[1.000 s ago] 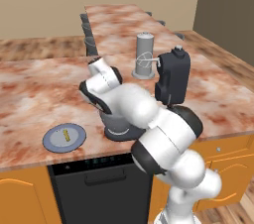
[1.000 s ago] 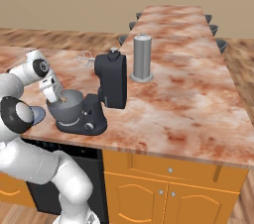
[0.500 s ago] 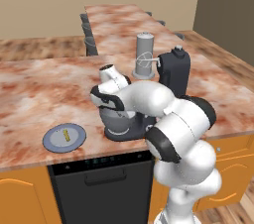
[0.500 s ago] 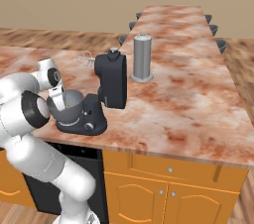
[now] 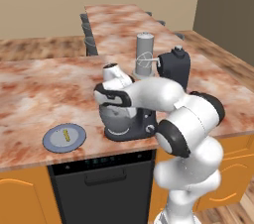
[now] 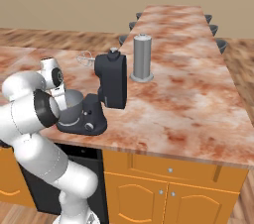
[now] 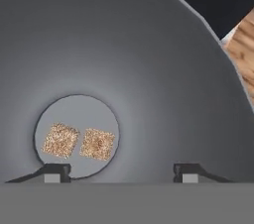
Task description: Add butter and sugar cubes to the stand mixer bowl and then turn on the stand mixer to begin making frosting.
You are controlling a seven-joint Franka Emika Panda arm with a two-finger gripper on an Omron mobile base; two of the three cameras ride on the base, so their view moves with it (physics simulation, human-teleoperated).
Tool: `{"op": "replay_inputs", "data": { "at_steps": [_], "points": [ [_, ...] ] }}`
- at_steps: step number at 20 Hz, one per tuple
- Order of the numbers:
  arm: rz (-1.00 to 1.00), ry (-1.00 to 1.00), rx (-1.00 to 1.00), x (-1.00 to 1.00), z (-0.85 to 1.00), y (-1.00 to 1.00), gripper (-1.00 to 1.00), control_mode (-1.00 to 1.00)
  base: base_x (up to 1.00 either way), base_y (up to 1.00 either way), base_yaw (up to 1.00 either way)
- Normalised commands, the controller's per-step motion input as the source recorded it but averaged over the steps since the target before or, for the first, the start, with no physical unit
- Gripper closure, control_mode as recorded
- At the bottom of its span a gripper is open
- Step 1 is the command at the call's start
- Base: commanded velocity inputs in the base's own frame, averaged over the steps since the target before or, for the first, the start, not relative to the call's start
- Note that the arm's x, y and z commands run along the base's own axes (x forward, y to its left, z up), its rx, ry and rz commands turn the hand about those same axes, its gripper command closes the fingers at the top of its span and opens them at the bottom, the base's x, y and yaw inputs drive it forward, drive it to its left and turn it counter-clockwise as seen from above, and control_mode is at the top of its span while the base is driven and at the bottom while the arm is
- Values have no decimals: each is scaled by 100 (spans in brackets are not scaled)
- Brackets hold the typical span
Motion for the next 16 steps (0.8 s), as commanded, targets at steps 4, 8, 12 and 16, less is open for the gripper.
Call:
{"op": "replay_inputs", "data": {
  "at_steps": [4, 8, 12, 16],
  "points": [
    [8, -5, 10, -30, 65, 30, -100, -100, 0, 0, 0],
    [9, -8, 7, -42, 88, 48, -100, -100, 0, 0, 0],
    [14, -10, 1, -73, 79, 33, -100, -100, 0, 0, 0],
    [33, -2, 0, -98, 34, 34, -100, -100, 0, 0, 0]
  ]
}}
